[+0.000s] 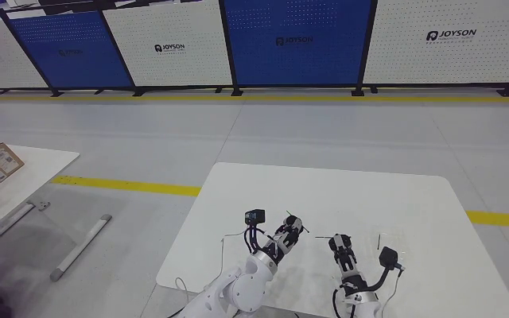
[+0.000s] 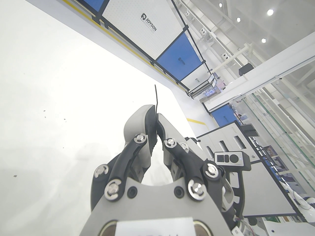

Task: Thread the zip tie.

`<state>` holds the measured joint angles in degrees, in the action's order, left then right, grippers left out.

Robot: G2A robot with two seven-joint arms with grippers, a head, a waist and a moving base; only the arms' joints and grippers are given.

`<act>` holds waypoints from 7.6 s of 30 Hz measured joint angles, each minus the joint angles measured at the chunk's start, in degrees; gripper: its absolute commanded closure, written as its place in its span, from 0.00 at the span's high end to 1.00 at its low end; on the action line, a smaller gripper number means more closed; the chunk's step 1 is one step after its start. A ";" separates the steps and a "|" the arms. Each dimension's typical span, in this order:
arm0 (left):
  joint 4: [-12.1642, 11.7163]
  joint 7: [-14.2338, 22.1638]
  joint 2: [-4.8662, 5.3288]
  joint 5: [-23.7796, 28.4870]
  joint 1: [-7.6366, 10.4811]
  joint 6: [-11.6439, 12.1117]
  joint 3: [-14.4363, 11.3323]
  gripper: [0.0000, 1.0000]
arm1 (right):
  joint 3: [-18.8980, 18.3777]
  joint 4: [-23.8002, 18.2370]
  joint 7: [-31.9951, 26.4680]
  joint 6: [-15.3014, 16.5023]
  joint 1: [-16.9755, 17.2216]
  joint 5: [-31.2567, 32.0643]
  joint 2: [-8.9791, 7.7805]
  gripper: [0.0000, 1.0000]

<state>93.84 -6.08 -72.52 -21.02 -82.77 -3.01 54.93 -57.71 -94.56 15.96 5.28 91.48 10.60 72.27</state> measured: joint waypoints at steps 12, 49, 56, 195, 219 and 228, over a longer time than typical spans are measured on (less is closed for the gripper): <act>0.00 0.00 0.00 0.00 0.00 0.00 0.00 0.00 | -0.02 -0.17 -1.04 -2.38 -0.89 -3.47 0.61 0.00; 0.00 0.00 0.00 0.00 0.00 0.00 0.00 0.00 | 0.58 0.00 0.19 -2.19 -0.93 -2.90 2.27 0.00; 0.00 0.00 0.00 0.00 0.00 0.00 0.00 0.00 | -0.01 -0.06 -0.95 -2.98 -0.95 -3.07 2.59 0.00; 0.00 0.00 0.00 0.00 0.00 0.00 0.00 0.00 | -2.72 1.89 -3.54 -4.48 -0.38 0.05 8.35 0.00; -0.19 -1.38 -0.31 -1.60 -0.20 0.08 -0.08 0.00 | -3.49 1.59 -4.18 -4.34 0.24 -0.35 8.72 0.00; -0.19 -1.38 -0.31 -1.59 -0.20 0.08 -0.08 0.00 | -3.94 1.21 -3.70 -3.49 0.83 -0.57 8.88 0.00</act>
<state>93.64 -7.46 -72.83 -22.61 -82.97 -2.93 54.85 -61.64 -93.34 12.26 1.79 92.31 10.04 81.15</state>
